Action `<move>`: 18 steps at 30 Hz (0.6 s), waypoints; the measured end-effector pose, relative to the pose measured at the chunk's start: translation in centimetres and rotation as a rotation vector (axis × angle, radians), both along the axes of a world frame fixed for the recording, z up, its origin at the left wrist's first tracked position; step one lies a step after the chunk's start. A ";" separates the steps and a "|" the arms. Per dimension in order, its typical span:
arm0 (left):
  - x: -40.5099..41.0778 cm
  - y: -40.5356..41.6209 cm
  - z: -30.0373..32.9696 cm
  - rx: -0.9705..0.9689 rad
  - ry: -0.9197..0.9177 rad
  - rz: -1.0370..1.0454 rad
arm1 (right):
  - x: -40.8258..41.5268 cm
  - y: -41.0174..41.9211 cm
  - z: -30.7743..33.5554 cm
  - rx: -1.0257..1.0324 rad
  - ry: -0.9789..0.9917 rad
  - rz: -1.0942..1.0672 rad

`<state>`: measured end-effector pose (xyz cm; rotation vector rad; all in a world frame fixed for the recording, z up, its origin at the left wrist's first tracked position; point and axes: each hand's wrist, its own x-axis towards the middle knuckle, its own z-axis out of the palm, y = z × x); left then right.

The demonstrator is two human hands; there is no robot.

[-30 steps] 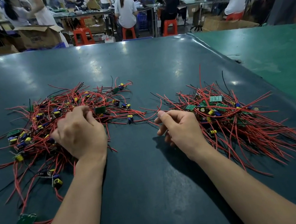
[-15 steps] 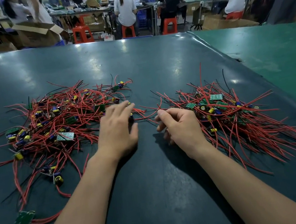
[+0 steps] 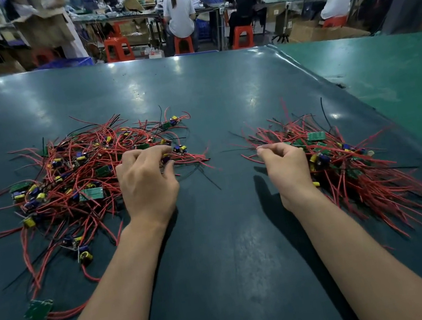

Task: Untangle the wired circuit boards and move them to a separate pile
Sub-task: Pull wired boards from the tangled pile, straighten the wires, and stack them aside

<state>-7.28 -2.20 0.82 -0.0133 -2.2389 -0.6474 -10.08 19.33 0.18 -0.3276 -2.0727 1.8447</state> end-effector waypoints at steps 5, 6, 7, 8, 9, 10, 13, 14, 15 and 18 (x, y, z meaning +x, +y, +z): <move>0.3 0.5 0.1 0.016 0.043 -0.147 | -0.2 1.5 0.2 0.011 -0.005 -0.131; 0.3 0.5 0.1 0.026 0.078 -0.152 | 0.0 1.4 0.2 0.027 -0.004 -0.114; 0.3 0.5 0.2 0.040 0.116 -0.152 | 0.2 1.2 0.2 0.064 -0.001 -0.089; 0.3 0.5 0.2 0.052 0.157 -0.148 | 0.5 0.9 0.2 0.124 0.003 -0.062; 0.3 0.6 0.3 0.057 0.206 -0.144 | 0.9 0.5 0.3 0.200 0.010 -0.032; 0.4 0.7 0.4 0.057 0.265 -0.147 | 1.2 0.1 0.5 0.269 0.018 0.003; 0.8 1.4 0.6 0.059 0.434 -0.210 | 2.3 -1.4 1.1 0.176 0.053 0.246; 1.0 1.8 0.7 0.072 0.461 -0.245 | 2.8 -1.9 1.3 0.042 0.047 0.385; 1.2 2.3 0.7 0.085 0.471 -0.282 | 3.2 -2.3 1.4 -0.089 0.034 0.528; 1.6 3.2 0.6 0.089 0.428 -0.387 | 3.9 -3.2 1.5 -0.231 0.069 0.766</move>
